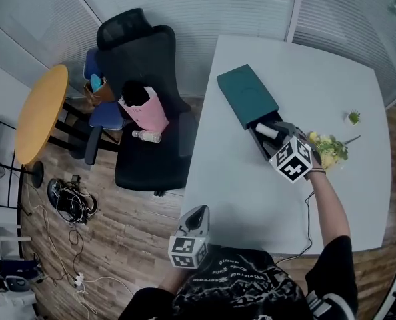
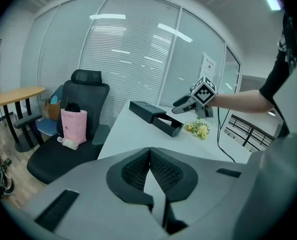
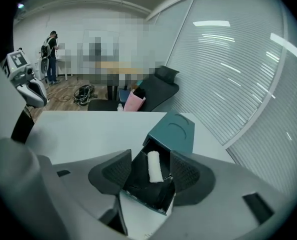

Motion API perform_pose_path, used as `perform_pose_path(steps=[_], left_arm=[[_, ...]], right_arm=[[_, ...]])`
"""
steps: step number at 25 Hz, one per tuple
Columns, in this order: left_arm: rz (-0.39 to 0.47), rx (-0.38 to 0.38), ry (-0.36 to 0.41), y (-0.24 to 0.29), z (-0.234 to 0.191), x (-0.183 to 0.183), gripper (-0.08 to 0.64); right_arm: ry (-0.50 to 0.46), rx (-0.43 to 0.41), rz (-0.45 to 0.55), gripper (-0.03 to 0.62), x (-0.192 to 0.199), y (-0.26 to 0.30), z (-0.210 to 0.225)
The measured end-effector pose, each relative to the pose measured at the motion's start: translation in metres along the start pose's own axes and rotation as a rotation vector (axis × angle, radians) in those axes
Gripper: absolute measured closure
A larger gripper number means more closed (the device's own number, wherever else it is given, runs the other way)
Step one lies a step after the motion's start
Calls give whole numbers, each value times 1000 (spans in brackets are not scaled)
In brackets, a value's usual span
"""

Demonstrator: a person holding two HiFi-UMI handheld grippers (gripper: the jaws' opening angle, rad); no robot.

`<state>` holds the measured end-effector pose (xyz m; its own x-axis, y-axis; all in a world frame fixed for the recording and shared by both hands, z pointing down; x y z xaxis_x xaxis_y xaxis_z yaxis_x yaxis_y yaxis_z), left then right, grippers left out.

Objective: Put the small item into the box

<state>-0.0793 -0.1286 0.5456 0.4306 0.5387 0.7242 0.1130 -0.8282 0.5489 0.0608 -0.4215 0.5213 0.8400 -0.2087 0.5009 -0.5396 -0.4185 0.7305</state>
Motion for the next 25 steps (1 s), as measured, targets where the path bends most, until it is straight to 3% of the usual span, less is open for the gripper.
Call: perform_pose_path(steps=[10, 15, 25], left_arm=[[44, 133, 11, 2, 6, -20, 540], [41, 210, 103, 4, 14, -22, 540], [24, 326, 143, 1, 18, -20, 540]], right_arm=[[145, 145, 109, 341, -24, -83, -32], [229, 200, 135, 341, -25, -109, -69], [489, 399, 212, 341, -19, -149, -131]])
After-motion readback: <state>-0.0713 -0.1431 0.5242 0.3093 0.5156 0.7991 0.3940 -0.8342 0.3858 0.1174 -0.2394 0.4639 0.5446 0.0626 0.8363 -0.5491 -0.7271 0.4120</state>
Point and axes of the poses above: the fingertips, and each gripper's own axes: y forward along the fingers, z to its right, x out of its underside, the point moved 5 cm from there along -y, backward along the fingers, and after that the axes turned 13 degrees about -y, right-handed, at the moved point
